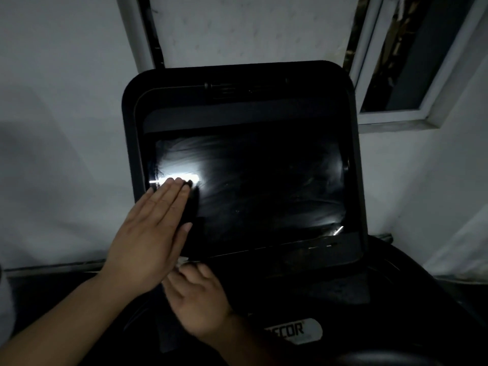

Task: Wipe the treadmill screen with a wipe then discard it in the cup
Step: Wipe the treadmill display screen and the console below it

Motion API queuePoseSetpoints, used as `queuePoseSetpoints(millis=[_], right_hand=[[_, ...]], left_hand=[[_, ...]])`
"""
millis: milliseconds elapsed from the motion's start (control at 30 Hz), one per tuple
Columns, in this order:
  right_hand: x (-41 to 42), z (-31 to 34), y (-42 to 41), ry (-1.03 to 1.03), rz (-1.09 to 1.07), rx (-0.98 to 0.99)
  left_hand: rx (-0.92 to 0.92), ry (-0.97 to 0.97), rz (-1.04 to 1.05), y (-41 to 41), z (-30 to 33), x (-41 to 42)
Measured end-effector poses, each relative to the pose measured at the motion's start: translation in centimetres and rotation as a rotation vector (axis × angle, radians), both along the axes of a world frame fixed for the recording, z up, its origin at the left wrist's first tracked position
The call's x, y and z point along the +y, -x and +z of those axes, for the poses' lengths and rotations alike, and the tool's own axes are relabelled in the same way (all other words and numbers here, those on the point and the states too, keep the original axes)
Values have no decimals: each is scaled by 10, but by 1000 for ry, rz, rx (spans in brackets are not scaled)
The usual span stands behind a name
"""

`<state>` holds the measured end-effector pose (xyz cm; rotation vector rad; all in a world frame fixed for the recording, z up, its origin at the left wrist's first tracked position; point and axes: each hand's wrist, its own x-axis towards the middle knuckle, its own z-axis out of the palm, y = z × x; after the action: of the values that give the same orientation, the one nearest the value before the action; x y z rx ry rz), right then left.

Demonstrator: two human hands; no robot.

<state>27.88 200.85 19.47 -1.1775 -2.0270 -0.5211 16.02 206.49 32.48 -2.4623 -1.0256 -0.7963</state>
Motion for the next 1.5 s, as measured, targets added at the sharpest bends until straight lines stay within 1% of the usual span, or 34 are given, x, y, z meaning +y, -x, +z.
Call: queuePoseSetpoints(millis=[67,133,200,267,300,367,433,500,533,600,633,667,733,767,800,867,900,933,1100,1167,1233,1300,1400,1433,1467,1500], right_hand=[[2,1,-1,-18,9,3],[-1,-2,-23,-20,21,-41],[-6,-6,-66,-5,2,-114],[-13,-7,-124,-6,-92,-162],[-17,-8,-156,-3,-155,-153],[-27,-8,-215,35,-290,-84],[-35,-6,-256,79,-433,-12],[-39,-2,-282,84,-550,96],[-38,1,-286,93,-613,185],[-30,5,-280,90,-721,377],[-24,6,-271,74,-738,424],[-17,5,-260,58,-718,411],[-7,8,-244,18,-592,238],[-1,16,-241,-4,-543,183],[5,27,-239,-23,-533,187],[18,44,-229,-44,-581,271],[24,49,-216,-45,-592,279],[29,51,-198,-36,-565,244],[38,49,-112,38,-282,-31],[39,54,-105,44,-222,-120],[42,60,-116,34,-210,-179],[46,67,-137,10,-304,-141],[49,71,-138,24,-492,110],[48,68,-124,29,-493,143],[44,62,-107,49,-452,119],[37,54,-91,66,-381,44]], left_hand=[[9,7,-14,-3,-2,0],[18,8,-28,-8,-3,-1],[26,4,-41,-14,-4,-1],[43,10,-48,-21,-6,-1],[54,18,-54,-25,-7,-1],[80,26,-69,-31,-11,-1],[111,39,-86,-33,-17,0],[138,56,-94,-33,-22,0],[148,62,-97,-32,-25,0],[149,69,-118,-26,-27,-2],[134,72,-130,-22,-28,-3],[115,72,-137,-17,-30,-5],[89,70,-134,-6,-33,-12],[87,71,-127,0,-36,-15],[86,76,-117,6,-39,-18],[94,93,-96,16,-45,-24],[104,101,-84,20,-47,-26],[119,103,-69,23,-48,-29],[260,86,87,27,-51,-27],[299,105,137,30,-55,-22],[348,115,163,34,-59,-18],[377,116,170,37,-62,-16],[377,140,176,37,-62,-14],[374,153,179,37,-62,-14],[370,160,178,37,-62,-14],[369,163,173,38,-62,-14]])
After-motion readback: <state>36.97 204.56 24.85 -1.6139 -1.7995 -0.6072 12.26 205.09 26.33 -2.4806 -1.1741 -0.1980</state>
